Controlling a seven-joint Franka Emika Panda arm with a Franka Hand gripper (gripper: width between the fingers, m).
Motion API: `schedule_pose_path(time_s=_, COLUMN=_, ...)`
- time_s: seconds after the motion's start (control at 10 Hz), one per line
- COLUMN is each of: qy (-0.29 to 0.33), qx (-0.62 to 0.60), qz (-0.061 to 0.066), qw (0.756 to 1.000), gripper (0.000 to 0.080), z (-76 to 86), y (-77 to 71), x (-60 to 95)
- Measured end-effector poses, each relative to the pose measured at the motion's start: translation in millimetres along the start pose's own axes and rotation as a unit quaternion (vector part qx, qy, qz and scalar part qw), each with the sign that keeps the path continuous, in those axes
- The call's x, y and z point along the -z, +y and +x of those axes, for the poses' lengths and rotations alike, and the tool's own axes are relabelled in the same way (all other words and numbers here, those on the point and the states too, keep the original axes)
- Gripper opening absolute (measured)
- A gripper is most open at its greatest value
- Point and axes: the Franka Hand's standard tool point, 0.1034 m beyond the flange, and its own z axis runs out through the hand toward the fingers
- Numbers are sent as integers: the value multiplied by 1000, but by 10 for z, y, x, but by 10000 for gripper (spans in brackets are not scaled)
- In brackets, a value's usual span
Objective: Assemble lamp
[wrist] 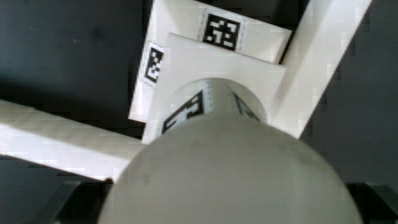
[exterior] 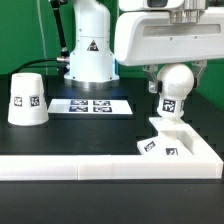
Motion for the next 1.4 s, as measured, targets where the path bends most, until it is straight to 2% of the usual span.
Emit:
schedule_pose_path(time_s=0.5, qy=27, qx=-217, qz=4, qw=976, gripper=577, z=45, y=25, x=-4)
schedule_pose_path(time_s=1.0, qy=28, qx=-338, qz=8, qw=941, gripper=577, z=44, y=47, x=-5)
schedule_pose_path(time_s=1.3, qy=17, qx=-473, qz=15, qw=881, gripper=577, z=21, y=13, x=-13)
schedule_pose_path(time_s=1.4, qy=7, qx=-526, qz=16, qw=851, gripper=577, z=11, y=-19, x=-18)
